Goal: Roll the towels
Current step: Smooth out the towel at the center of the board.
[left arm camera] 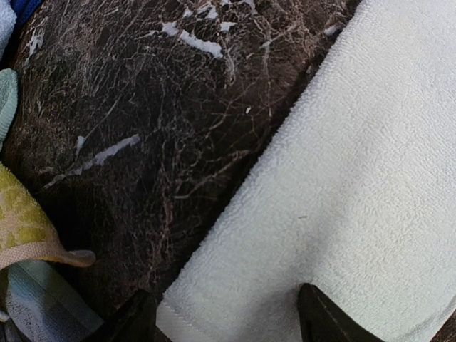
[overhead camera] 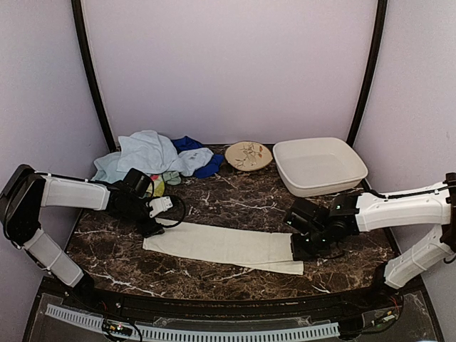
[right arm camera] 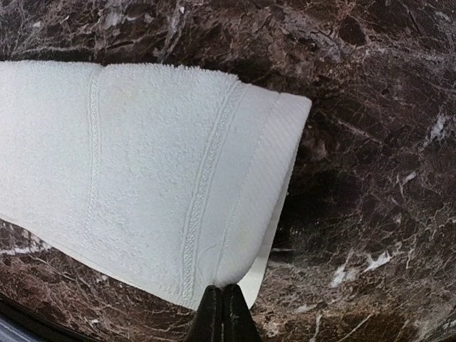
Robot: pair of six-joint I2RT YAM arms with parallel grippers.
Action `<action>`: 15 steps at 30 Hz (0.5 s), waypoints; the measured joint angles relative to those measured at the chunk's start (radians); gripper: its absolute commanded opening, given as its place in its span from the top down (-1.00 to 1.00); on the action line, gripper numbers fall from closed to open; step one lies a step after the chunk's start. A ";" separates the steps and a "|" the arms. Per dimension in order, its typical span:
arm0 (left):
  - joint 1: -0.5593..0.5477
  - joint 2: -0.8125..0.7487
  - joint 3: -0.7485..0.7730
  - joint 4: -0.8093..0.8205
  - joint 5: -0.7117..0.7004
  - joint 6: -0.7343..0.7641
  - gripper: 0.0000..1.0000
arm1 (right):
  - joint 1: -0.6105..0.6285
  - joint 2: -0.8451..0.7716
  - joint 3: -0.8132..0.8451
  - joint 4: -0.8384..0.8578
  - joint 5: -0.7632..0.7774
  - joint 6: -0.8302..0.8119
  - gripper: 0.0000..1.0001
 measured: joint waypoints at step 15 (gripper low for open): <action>-0.004 0.011 0.014 -0.010 -0.014 0.000 -0.42 | 0.082 -0.016 -0.101 0.000 -0.058 0.066 1.00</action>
